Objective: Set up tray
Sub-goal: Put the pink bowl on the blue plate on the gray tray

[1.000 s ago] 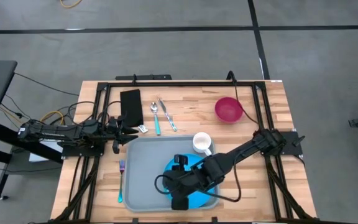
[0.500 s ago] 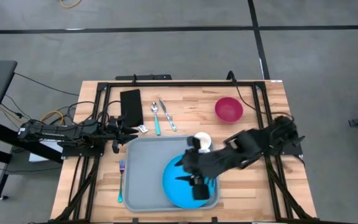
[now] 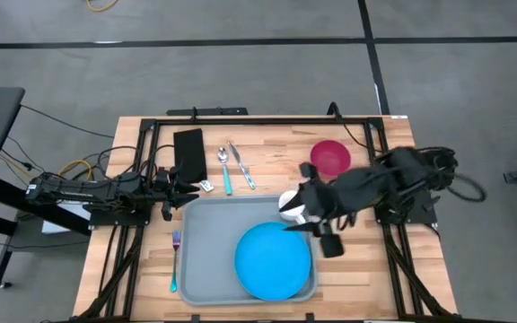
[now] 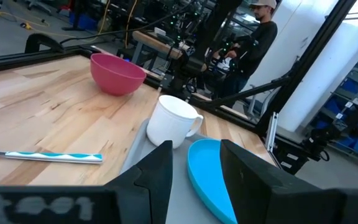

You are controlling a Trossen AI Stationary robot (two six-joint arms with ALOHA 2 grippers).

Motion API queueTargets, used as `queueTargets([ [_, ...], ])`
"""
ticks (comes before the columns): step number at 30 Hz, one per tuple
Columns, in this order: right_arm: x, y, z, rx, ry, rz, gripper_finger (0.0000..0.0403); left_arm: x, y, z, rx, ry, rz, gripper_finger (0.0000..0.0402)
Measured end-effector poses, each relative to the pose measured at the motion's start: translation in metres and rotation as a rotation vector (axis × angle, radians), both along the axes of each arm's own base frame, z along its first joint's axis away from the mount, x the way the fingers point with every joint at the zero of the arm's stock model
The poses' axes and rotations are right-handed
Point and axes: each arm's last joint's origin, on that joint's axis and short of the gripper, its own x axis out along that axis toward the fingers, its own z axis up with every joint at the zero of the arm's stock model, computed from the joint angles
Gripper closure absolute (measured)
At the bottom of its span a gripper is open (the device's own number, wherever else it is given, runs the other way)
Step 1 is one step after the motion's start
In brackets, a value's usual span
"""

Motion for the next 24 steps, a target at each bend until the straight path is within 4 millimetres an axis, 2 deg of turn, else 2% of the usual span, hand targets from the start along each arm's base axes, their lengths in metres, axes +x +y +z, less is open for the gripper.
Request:
queueTargets([
  [7, -0.041, -0.034, 0.027, 0.066, -0.043, 0.026, 0.0226, 0.0, 0.0, 0.0, -0.026, 0.0, 0.001, 0.0279],
  [12, -0.073, -0.051, 0.043, 0.053, -0.112, 0.033, 0.0227, 0.0, 0.0, 0.0, -0.015, 0.0, 0.005, 0.0279],
  [17, -0.099, -0.064, 0.047, 0.026, -0.102, 0.001, 0.0227, 0.0, 0.001, 0.0, -0.022, -0.001, 0.051, 0.0279],
  [24, -0.122, -0.08, 0.046, -0.032, -0.096, -0.048, 0.0226, 0.0, 0.002, 0.0, -0.05, -0.003, 0.07, 0.0279],
])
